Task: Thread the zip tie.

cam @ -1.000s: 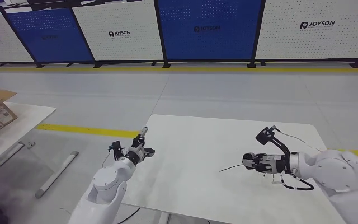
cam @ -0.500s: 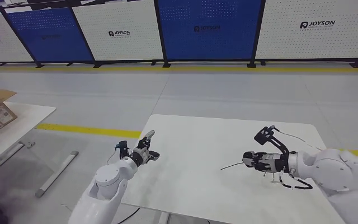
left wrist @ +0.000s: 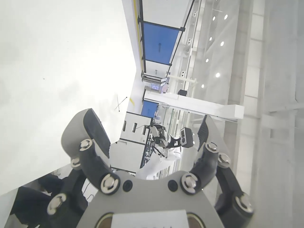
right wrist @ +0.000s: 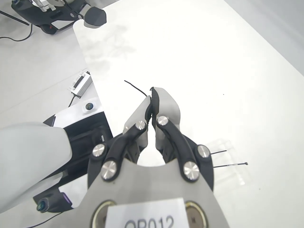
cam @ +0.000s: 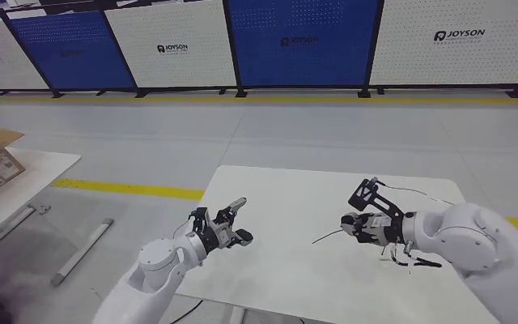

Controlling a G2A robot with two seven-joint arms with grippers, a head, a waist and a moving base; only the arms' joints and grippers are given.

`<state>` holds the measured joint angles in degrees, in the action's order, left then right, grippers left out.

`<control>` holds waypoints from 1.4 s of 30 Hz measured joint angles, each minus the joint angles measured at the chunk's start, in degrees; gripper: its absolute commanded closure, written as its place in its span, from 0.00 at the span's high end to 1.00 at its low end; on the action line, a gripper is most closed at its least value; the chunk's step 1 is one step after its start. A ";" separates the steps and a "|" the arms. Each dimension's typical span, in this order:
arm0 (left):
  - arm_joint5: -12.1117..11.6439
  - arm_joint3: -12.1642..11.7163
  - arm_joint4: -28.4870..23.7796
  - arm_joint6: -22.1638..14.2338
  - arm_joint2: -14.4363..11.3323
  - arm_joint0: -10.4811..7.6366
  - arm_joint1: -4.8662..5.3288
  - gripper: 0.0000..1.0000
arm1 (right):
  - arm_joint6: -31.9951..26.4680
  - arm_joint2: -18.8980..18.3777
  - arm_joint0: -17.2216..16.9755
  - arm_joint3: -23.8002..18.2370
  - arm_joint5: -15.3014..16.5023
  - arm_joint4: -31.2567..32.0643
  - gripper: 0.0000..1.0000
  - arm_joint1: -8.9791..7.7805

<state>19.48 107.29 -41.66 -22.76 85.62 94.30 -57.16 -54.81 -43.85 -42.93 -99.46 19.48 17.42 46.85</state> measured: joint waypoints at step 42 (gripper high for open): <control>0.00 -5.27 -36.11 5.64 -20.58 -14.26 11.46 1.00 | 7.77 12.23 10.74 -3.39 -0.84 18.99 0.00 2.11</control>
<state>19.48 102.02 -77.78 -17.12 65.04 80.04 -45.71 -47.04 -31.61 -32.19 -102.86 18.65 36.40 48.96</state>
